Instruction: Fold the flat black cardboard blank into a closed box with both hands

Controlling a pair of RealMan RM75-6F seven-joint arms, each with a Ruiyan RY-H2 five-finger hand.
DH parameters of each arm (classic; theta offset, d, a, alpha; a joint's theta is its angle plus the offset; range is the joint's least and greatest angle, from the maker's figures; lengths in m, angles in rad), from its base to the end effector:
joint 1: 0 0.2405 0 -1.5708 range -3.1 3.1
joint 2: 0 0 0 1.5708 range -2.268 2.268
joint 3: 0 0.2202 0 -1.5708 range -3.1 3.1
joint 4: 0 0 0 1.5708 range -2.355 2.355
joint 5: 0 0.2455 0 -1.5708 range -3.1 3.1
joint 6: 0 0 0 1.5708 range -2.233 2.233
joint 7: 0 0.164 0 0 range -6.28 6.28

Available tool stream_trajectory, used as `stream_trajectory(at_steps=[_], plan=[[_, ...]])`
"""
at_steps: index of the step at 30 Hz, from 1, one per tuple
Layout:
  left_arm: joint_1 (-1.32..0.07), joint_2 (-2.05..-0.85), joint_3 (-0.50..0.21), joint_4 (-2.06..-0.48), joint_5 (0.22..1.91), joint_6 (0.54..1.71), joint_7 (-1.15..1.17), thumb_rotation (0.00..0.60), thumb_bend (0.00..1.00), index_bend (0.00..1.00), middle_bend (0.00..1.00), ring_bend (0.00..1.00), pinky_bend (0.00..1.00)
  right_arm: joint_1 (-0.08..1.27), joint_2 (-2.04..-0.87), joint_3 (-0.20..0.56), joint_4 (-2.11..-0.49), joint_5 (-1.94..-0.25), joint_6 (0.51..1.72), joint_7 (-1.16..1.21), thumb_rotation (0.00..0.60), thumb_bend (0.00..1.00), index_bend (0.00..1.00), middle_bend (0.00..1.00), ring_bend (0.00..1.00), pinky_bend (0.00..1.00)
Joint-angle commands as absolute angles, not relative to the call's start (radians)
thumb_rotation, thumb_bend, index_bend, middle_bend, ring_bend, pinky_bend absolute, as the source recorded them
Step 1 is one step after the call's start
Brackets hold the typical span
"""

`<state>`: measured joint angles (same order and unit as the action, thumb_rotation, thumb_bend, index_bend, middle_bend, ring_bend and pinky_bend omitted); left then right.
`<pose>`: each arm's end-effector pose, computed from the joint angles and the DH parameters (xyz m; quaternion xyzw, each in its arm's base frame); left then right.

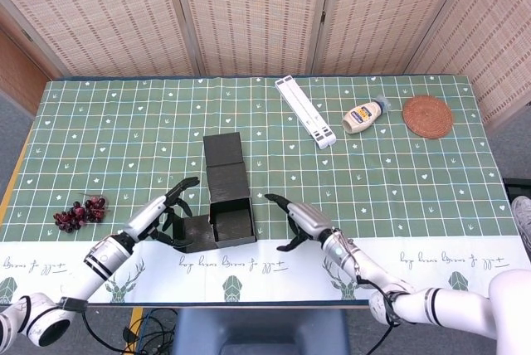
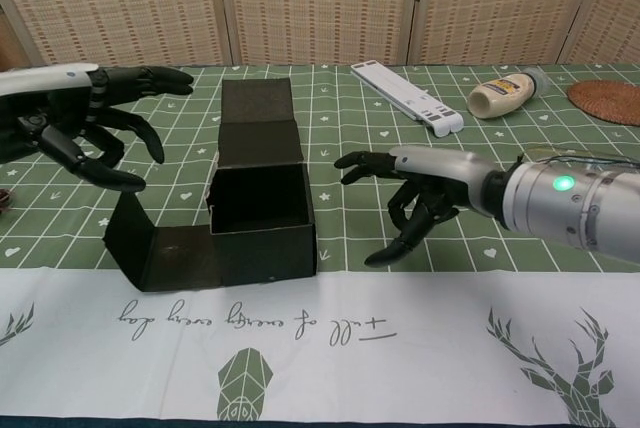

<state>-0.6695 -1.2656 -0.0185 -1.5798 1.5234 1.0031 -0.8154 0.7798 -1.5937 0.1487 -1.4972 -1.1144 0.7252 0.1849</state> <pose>-0.1558 0.3073 -0.0081 -0.6018 -0.6178 -0.4800 0.1605 -0.0984 -0.3089 -0.1114 0.6778 -0.5990 0.3716 0.2090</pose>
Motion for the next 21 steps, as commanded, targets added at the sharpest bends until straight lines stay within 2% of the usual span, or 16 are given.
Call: stream_trajectory(at_steps=[1, 17, 21], plan=[[-0.666, -1.263, -0.019, -1.581, 1.523, 1.006, -0.819, 0.6, 0.06, 0.06, 0.03, 0.39, 0.77, 0.777, -1.643, 0.164, -1.459, -1.096, 0.731, 0.2, 0.6, 0.0, 0.0, 0.07, 0.73, 1.0], [-0.642, -1.249, -0.019, -1.566, 1.539, 1.033, -0.86, 0.6, 0.06, 0.06, 0.03, 0.39, 0.77, 0.814, -1.826, 0.223, -1.302, -1.086, 0.715, 0.218, 0.6, 0.0, 0.0, 0.09, 0.73, 1.0], [-0.631, -1.25, -0.023, -1.561, 1.538, 1.052, -0.869, 0.6, 0.06, 0.06, 0.03, 0.39, 0.77, 0.821, -1.88, 0.247, -1.254, -1.079, 0.733, 0.224, 0.6, 0.0, 0.0, 0.13, 0.73, 1.0]])
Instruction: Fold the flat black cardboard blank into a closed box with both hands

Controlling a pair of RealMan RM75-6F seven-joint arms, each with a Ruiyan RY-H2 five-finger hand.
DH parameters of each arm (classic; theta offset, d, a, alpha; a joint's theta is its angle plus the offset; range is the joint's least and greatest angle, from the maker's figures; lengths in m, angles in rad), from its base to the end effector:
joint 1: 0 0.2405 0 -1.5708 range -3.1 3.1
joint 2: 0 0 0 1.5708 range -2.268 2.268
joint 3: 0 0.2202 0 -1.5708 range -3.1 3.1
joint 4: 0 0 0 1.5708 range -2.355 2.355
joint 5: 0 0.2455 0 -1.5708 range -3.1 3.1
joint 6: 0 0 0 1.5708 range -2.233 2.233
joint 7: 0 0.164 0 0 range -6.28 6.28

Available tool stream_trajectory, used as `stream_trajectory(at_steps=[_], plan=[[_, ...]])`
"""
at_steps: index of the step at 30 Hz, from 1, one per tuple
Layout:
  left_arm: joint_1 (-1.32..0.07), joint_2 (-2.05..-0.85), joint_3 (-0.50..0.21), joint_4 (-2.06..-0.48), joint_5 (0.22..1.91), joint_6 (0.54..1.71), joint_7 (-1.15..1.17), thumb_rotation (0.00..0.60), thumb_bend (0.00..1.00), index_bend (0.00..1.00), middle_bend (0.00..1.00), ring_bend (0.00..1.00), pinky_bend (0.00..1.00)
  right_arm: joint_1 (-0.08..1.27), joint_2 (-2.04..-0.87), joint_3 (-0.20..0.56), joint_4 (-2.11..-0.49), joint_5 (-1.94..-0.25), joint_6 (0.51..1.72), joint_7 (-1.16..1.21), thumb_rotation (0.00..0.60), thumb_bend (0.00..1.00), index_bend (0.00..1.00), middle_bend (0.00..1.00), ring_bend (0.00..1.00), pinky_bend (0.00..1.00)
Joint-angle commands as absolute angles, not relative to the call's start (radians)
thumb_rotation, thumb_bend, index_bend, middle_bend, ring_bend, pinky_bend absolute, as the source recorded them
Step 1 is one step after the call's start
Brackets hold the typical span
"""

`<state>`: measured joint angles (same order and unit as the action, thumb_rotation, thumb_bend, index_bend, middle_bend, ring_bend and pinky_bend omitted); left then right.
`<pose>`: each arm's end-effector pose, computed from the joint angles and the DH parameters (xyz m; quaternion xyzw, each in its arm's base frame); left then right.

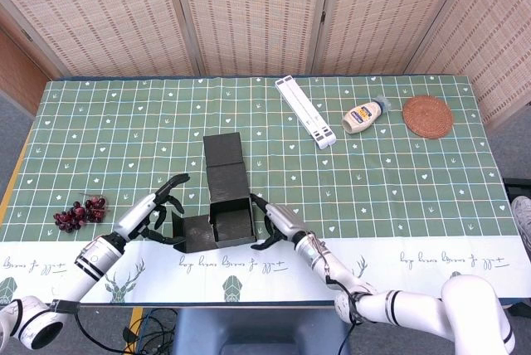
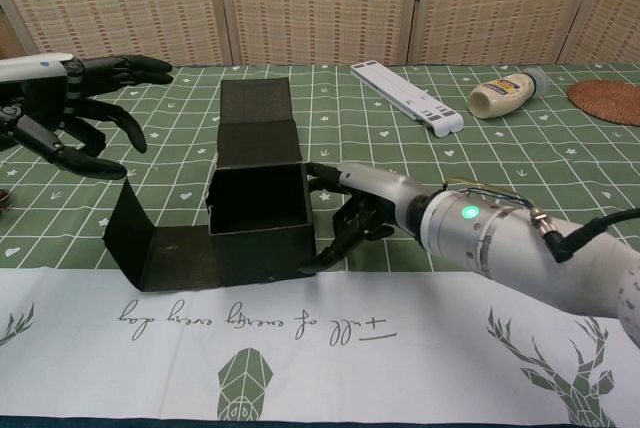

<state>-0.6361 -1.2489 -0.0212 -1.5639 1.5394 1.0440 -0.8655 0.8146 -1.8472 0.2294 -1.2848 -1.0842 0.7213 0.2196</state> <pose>-0.1675 0.3085 0.0041 -0.5818 -0.6215 -0.4977 0.1659 -0.0643 -0.3165 -0.1582 0.6348 -0.6318 0.4029 0.1884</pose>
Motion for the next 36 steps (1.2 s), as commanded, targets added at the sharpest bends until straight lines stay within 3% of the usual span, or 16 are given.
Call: stream_trajectory(at_steps=[1, 4, 8, 12, 25, 30, 36], plan=[[-0.626, -1.25, -0.025, -1.56, 1.536, 1.057, -0.872, 0.6, 0.06, 0.06, 0.03, 0.39, 0.77, 0.823, -1.899, 0.254, -1.236, -1.077, 0.739, 0.225, 0.6, 0.0, 0.0, 0.15, 0.73, 1.0], [-0.614, -1.251, -0.031, -1.555, 1.526, 1.074, -0.875, 0.6, 0.06, 0.07, 0.03, 0.4, 0.77, 0.828, -1.945, 0.273, -1.188, -1.072, 0.756, 0.23, 0.6, 0.01, 0.04, 0.24, 0.75, 1.0], [-0.595, -1.254, -0.04, -1.545, 1.515, 1.104, -0.863, 0.6, 0.06, 0.09, 0.03, 0.4, 0.77, 0.828, -1.988, 0.299, -1.144, -1.072, 0.787, 0.237, 0.6, 0.12, 0.23, 0.39, 0.81, 1.0], [-0.574, -1.266, -0.055, -1.533, 1.491, 1.133, -0.816, 0.6, 0.06, 0.11, 0.03, 0.4, 0.77, 0.815, -1.991, 0.318, -1.138, -1.078, 0.814, 0.252, 0.6, 0.2, 0.32, 0.46, 0.83, 1.0], [-0.514, -1.372, -0.112, -1.407, 1.469, 1.287, -0.599, 0.6, 0.06, 0.07, 0.03, 0.39, 0.75, 0.714, -1.811, 0.395, -1.36, -1.056, 0.783, 0.447, 0.6, 0.25, 0.34, 0.47, 0.84, 1.0], [-0.499, -1.424, -0.122, -1.327, 1.488, 1.345, -0.541, 0.6, 0.06, 0.0, 0.0, 0.38, 0.75, 0.669, -1.749, 0.411, -1.436, -1.081, 0.769, 0.565, 0.6, 0.25, 0.34, 0.47, 0.84, 1.0], [-0.507, -1.503, -0.128, -1.212, 1.544, 1.412, -0.503, 0.6, 0.06, 0.0, 0.0, 0.38, 0.74, 0.634, -1.718, 0.4, -1.47, -1.149, 0.781, 0.661, 0.6, 0.25, 0.34, 0.48, 0.84, 1.0]])
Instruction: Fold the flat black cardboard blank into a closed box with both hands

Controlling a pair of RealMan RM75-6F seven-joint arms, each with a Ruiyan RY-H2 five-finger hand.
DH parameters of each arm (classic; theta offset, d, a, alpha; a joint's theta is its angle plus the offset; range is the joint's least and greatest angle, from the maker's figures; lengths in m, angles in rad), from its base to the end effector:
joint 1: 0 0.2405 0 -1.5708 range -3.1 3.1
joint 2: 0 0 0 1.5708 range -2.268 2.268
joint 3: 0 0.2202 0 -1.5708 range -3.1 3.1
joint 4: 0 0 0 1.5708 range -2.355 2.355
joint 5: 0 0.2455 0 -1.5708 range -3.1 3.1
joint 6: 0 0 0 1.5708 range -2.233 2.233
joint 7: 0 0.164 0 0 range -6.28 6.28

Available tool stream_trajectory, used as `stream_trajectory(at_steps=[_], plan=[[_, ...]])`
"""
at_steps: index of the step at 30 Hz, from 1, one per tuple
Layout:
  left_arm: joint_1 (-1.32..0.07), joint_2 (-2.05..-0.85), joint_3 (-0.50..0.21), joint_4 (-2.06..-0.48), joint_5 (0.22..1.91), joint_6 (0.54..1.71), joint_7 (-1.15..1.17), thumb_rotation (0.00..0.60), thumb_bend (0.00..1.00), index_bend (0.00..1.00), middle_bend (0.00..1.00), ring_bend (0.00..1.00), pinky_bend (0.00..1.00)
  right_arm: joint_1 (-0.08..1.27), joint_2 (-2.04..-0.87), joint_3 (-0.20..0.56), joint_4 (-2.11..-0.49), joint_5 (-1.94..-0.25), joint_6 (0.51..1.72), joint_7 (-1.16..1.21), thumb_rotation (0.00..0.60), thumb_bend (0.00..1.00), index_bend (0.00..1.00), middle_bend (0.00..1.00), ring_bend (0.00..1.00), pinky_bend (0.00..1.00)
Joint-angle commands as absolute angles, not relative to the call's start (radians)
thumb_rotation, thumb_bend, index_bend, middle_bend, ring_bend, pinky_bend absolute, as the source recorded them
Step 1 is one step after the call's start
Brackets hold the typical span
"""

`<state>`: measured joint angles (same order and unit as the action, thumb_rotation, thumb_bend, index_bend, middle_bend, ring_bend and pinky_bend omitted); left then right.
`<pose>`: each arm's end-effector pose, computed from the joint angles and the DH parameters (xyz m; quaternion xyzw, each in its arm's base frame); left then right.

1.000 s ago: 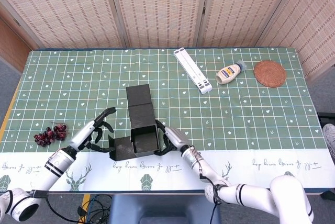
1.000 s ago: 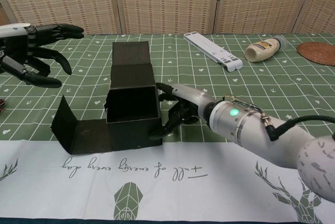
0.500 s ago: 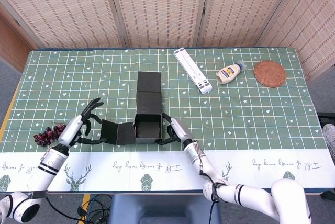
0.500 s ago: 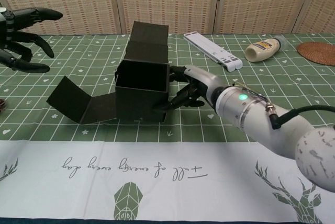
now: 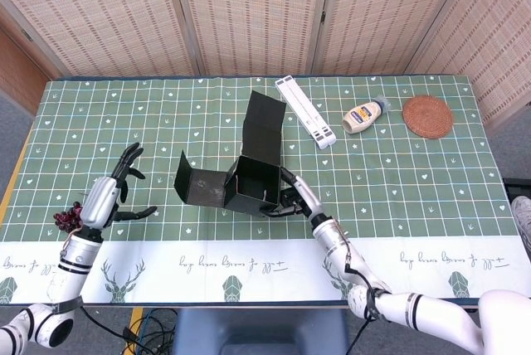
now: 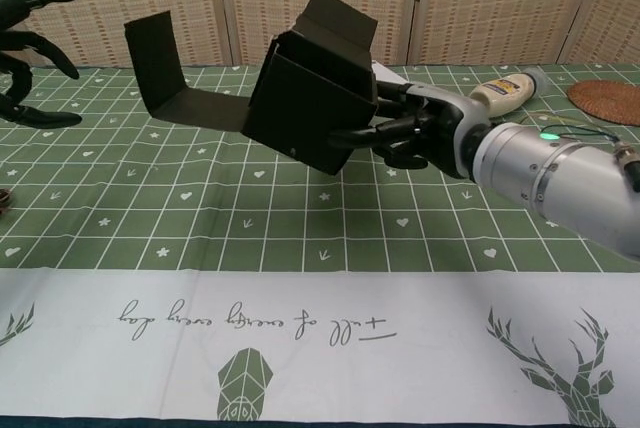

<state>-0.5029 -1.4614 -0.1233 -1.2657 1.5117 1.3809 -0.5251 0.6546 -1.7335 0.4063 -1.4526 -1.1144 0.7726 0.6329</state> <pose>-0.2025 0.3301 0.0369 -0.5696 -0.4355 -0.6010 0.3531 -0.0657 -0.3460 -0.0914 0.3973 -0.7466 0.5227 0.1072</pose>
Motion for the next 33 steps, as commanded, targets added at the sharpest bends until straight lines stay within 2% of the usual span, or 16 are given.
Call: stream_trajectory(at_steps=[1, 12, 19, 33], plan=[[-0.513, -1.519, -0.126, -1.186, 1.56, 1.421, -0.49, 0.6, 0.06, 0.0, 0.0, 0.38, 0.74, 0.629, -1.717, 0.392, -1.476, -1.162, 0.784, 0.678, 0.6, 0.25, 0.34, 0.48, 0.84, 1.0], [-0.576, -1.663, -0.136, -1.005, 1.644, 1.496, -0.416, 0.6, 0.06, 0.0, 0.0, 0.38, 0.74, 0.613, -1.717, 0.352, -1.484, -1.229, 0.809, 0.752, 0.6, 0.25, 0.34, 0.48, 0.84, 1.0], [-0.612, -1.691, -0.129, -1.012, 1.682, 1.514, -0.43, 0.6, 0.06, 0.0, 0.0, 0.38, 0.74, 0.627, -1.732, 0.338, -1.476, -1.231, 0.807, 0.74, 0.6, 0.25, 0.34, 0.48, 0.84, 1.0], [-0.646, -1.67, -0.112, -1.087, 1.7, 1.493, -0.416, 0.6, 0.06, 0.0, 0.0, 0.38, 0.74, 0.641, -1.744, 0.317, -1.475, -1.238, 0.826, 0.696, 0.6, 0.25, 0.34, 0.48, 0.84, 1.0]])
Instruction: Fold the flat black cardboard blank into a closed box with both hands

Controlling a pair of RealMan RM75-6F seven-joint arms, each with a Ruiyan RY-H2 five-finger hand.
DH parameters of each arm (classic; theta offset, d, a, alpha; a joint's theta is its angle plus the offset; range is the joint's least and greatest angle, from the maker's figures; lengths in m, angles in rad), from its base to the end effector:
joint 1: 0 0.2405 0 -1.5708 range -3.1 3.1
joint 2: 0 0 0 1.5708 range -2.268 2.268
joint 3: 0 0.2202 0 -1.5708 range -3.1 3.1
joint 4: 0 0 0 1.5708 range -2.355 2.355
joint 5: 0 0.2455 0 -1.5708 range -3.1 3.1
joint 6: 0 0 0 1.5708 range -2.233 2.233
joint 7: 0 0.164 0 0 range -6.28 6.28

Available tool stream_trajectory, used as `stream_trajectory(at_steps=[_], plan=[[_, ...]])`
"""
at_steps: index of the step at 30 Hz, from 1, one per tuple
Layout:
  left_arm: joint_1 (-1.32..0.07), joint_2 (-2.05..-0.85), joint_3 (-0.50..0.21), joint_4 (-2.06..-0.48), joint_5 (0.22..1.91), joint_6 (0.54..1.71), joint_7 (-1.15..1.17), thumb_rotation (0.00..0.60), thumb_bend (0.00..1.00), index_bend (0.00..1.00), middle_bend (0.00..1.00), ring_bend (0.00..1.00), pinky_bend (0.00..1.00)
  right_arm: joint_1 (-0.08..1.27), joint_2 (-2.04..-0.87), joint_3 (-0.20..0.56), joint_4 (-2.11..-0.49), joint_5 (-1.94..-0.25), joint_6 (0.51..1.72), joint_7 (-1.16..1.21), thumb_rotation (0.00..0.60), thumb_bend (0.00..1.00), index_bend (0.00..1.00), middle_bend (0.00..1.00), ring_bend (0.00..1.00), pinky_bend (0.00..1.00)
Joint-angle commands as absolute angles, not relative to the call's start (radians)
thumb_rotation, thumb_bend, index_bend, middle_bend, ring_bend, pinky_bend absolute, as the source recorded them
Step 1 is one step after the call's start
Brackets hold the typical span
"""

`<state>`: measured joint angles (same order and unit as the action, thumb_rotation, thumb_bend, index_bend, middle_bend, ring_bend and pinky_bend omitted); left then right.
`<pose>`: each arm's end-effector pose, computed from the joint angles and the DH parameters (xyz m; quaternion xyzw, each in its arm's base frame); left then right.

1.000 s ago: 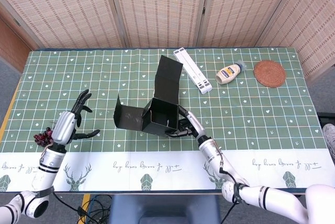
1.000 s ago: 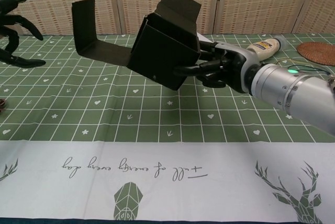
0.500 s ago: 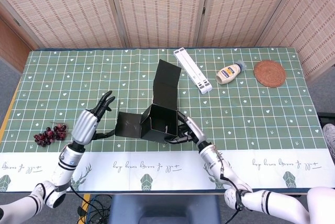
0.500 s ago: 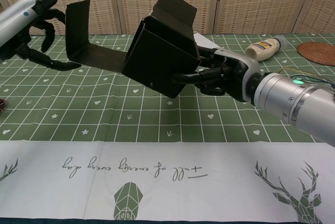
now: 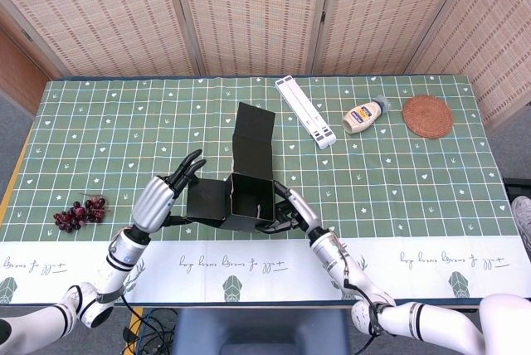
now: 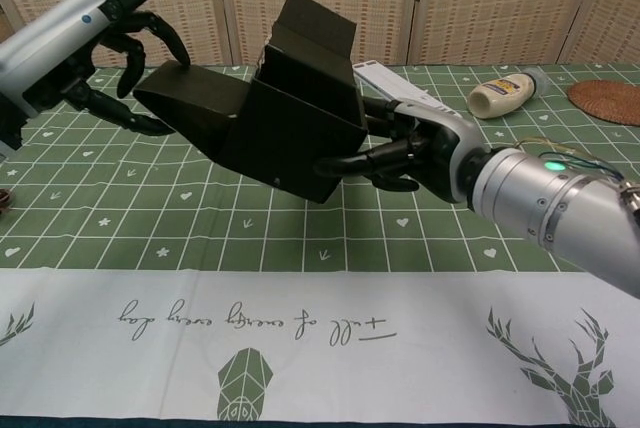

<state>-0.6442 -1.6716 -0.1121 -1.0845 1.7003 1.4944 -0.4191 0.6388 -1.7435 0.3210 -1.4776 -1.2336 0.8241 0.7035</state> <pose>-0.1259 0.3294 -0.0091 -0.6437 -0.2998 -0.6455 0.2815 -0.0603 -0.3172 -0.1033 0.4224 -0.7387 0.5199 0.0746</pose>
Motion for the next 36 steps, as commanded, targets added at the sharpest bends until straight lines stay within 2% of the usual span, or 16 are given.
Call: stream_trajectory(at_steps=[1, 36], plan=[[-0.647, -1.669, -0.113, -1.089, 1.699, 1.493, -0.415, 0.6, 0.06, 0.0, 0.0, 0.38, 0.74, 0.643, -1.745, 0.314, -1.473, -1.24, 0.828, 0.689, 0.6, 0.25, 0.34, 0.48, 0.84, 1.0], [-0.599, -1.685, -0.114, -1.072, 1.619, 1.479, -0.498, 0.6, 0.06, 0.0, 0.0, 0.37, 0.74, 0.64, -1.769, 0.277, -1.45, -1.214, 0.831, 0.639, 0.6, 0.25, 0.34, 0.48, 0.84, 1.0]])
